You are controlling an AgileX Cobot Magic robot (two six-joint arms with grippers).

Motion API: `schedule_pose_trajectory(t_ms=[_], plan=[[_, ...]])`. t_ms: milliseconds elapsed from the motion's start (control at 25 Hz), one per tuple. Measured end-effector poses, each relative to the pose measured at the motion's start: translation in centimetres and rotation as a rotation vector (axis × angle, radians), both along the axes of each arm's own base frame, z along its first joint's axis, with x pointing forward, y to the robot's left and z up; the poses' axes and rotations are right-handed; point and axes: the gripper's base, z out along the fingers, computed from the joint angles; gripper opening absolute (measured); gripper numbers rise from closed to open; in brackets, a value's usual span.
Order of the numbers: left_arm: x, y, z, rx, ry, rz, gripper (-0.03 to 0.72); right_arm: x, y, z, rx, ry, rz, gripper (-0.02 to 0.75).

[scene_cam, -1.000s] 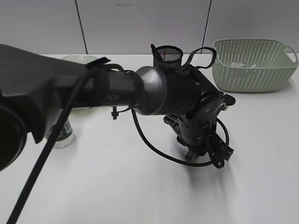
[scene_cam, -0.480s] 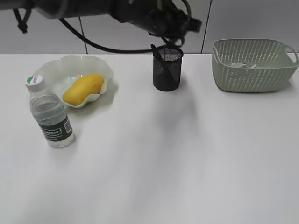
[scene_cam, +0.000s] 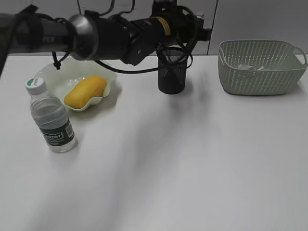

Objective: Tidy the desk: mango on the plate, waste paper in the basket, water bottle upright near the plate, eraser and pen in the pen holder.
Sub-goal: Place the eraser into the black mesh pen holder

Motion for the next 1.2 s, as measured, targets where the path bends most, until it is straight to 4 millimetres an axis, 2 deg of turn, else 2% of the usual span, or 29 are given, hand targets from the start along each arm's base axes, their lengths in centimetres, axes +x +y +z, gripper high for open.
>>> schedule_pose_trajectory(t_ms=[160, 360, 600, 680, 760, 880, 960, 1080, 1200], plan=[[1.2, 0.8, -2.4, 0.020, 0.019, 0.019, 0.142, 0.0, 0.0, 0.0, 0.000, 0.000, 0.000, 0.330], [2.2, 2.3, -2.6, 0.021, 0.023, 0.052, 0.142, 0.0, 0.0, 0.0, 0.000, 0.000, 0.000, 0.330], [2.4, 2.6, -3.0, 0.053, 0.057, 0.068, 0.149, 0.0, 0.0, 0.0, -0.001, 0.000, 0.000, 0.330], [2.4, 2.6, -3.1, 0.056, 0.061, 0.069, 0.194, 0.0, 0.0, 0.0, -0.001, 0.000, 0.000, 0.330], [2.5, 2.8, -3.1, 0.056, 0.065, 0.074, 0.278, 0.0, 0.0, 0.0, -0.001, 0.000, 0.000, 0.330], [2.6, 3.0, -3.1, 0.055, 0.071, 0.082, 0.362, 0.0, 0.0, 0.0, -0.001, 0.000, -0.001, 0.330], [2.7, 3.2, -3.2, 0.058, 0.081, 0.088, 0.382, 0.0, 0.0, 0.0, -0.001, 0.000, -0.001, 0.330], [2.5, 3.6, -2.7, 0.107, 0.134, 0.110, 0.391, 0.0, 0.0, 0.0, -0.001, 0.000, -0.001, 0.330], [1.6, 4.6, 0.0, 0.185, 0.209, 0.150, 0.370, 0.0, 0.0, 0.0, -0.001, 0.000, -0.001, 0.328]])
